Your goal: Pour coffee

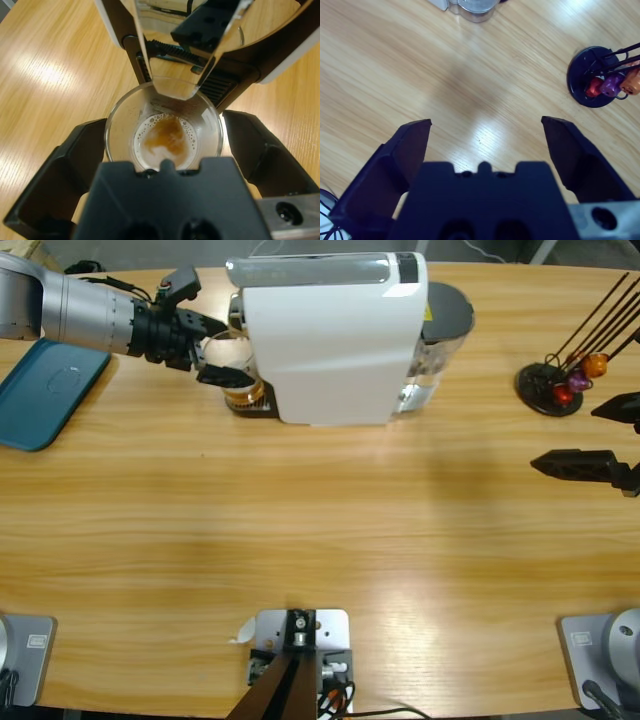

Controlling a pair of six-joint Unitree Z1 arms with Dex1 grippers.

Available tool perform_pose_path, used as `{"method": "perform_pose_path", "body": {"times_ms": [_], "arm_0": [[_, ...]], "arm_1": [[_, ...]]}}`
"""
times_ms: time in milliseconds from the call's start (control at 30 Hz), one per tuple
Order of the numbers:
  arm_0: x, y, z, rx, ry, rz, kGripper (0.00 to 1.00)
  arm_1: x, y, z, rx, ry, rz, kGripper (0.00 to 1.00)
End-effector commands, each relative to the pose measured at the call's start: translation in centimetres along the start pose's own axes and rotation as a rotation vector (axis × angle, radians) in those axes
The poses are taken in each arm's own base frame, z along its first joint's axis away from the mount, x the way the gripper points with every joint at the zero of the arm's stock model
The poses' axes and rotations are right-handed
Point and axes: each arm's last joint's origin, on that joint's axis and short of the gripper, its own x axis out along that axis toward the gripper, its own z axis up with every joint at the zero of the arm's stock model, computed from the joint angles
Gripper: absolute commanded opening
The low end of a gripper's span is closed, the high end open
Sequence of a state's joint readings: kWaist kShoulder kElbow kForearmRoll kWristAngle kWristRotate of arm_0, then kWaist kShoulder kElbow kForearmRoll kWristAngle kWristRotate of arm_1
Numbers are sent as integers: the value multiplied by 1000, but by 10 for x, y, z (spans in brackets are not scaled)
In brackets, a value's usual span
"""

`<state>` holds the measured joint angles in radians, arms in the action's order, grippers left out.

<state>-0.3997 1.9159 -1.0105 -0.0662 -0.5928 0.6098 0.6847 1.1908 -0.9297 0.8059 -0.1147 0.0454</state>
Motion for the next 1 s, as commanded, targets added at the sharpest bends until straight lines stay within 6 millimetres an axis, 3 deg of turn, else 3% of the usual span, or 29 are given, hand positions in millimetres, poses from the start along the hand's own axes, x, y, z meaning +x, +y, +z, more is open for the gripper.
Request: {"method": "perform_pose_path", "body": {"times_ms": [33,100,667,900,1000], "arm_0": [[17,2,-11,-24,14,-55,237],[16,2,-11,-29,-9,-85,5],[8,-3,-23,-50,25,-66,0],[-16,-1,-43,-108,59,1,0],[-29,0,-38,-105,22,10,0]], "arm_1": [[5,3,1,-26,31,18,1000],[5,3,1,-26,32,18,1000],[5,3,1,-26,32,18,1000],[4,3,1,-29,33,19,1000],[4,3,1,-30,32,20,1000]]}}
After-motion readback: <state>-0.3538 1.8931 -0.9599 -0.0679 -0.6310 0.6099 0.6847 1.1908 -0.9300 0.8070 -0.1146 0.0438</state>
